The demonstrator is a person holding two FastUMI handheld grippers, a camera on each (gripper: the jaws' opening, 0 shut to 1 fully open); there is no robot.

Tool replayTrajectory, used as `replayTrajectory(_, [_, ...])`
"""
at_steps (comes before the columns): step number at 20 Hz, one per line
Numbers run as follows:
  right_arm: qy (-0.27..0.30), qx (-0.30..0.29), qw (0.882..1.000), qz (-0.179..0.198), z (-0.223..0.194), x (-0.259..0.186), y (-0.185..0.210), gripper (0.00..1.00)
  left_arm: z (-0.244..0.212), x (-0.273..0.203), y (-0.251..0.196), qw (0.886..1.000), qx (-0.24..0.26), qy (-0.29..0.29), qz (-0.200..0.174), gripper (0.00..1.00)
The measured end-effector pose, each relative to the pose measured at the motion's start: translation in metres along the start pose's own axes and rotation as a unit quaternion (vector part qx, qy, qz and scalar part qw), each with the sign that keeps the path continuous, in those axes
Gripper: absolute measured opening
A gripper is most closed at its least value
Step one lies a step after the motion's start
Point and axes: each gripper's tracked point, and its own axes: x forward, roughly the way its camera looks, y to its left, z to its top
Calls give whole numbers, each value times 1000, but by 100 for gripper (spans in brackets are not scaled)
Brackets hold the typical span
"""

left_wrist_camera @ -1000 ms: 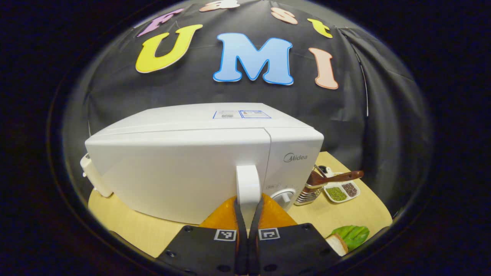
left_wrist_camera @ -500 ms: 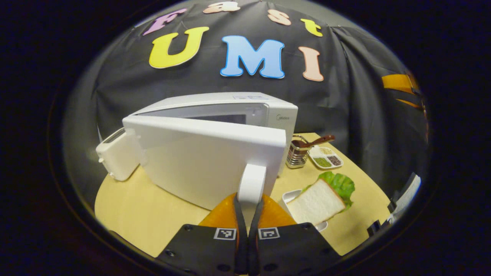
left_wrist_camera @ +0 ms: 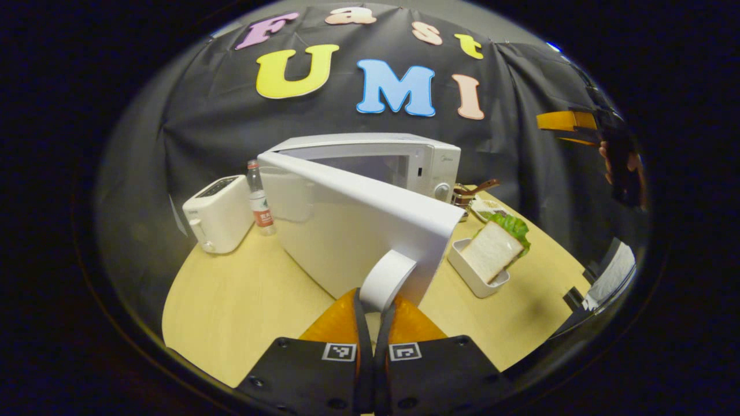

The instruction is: Open the microwave oven with the left hand, put the food in, and close the microwave oven.

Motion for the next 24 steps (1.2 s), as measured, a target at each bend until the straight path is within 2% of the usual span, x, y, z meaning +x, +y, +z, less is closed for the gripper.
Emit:
replayTrajectory(2, [11,-5,1000,9,-7,-1,15,96,-10,-18,26,1000,10,5,-9,7])
replayTrajectory(4, [22,-10,999,21,-13,0,30,96,-20,-34,63,1000,20,12,1,7])
replayTrajectory(8, [47,-16,999,22,-27,9,41,95,-32,-56,124,999,20,20,18,7])
replayTrajectory(13, [96,7,995,25,-60,22,38,95,-37,-66,165,999,12,18,28,7])
replayTrajectory(14, [112,12,993,27,-69,26,35,95,-36,-67,169,999,11,16,27,10])
replayTrajectory(15, [127,19,991,30,-81,27,32,95,-37,-67,172,1000,10,15,25,7])
replayTrajectory(18, [185,51,981,31,-122,34,15,95,-40,-68,174,1000,9,12,10,8])
replayTrajectory(21, [243,78,967,15,-164,33,-6,95,-43,-81,182,1000,-5,2,2,23])
replayTrajectory(24, [290,106,951,21,-200,32,-14,97,-46,-107,199,999,-13,0,43,24])
